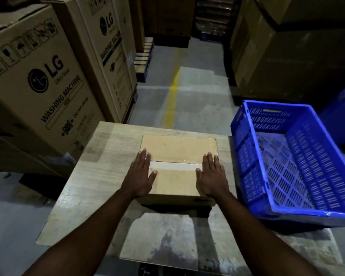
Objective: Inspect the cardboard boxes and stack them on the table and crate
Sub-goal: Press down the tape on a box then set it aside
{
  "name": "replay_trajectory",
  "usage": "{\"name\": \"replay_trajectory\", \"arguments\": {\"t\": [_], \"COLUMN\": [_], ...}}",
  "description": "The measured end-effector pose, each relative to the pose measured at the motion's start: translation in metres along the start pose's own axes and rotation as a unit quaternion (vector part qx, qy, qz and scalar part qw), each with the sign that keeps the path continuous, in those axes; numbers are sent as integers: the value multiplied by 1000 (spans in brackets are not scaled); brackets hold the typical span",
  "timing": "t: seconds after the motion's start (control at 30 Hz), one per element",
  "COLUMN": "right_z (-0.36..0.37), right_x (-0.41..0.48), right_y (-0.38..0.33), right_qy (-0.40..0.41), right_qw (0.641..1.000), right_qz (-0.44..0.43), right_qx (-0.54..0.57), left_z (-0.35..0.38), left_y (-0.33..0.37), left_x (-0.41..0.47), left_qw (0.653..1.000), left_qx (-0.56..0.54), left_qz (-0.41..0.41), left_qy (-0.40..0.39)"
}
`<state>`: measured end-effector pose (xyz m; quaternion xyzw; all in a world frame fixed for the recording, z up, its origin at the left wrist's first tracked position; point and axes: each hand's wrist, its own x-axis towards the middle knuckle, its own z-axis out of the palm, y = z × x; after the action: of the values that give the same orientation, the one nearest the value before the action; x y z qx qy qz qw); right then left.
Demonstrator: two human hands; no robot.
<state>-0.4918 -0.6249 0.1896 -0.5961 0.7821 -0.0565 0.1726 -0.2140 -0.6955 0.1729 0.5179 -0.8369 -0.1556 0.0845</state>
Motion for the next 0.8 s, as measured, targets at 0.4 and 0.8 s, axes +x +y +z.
{"name": "replay_trajectory", "arguments": {"t": [0.4,0.8], "right_z": [-1,-49], "right_x": [-10,-6], "right_y": [19,-1], "right_qy": [14,7], "right_qw": [949,964], "right_qz": [196,95], "right_qx": [246,249], "left_z": [1,0], "left_y": [9,22], "left_x": [-17,-51], "left_qw": [944,912], "left_qx": [-250,-285], "left_qz": [-213,-289], "left_qy": [29,58]}}
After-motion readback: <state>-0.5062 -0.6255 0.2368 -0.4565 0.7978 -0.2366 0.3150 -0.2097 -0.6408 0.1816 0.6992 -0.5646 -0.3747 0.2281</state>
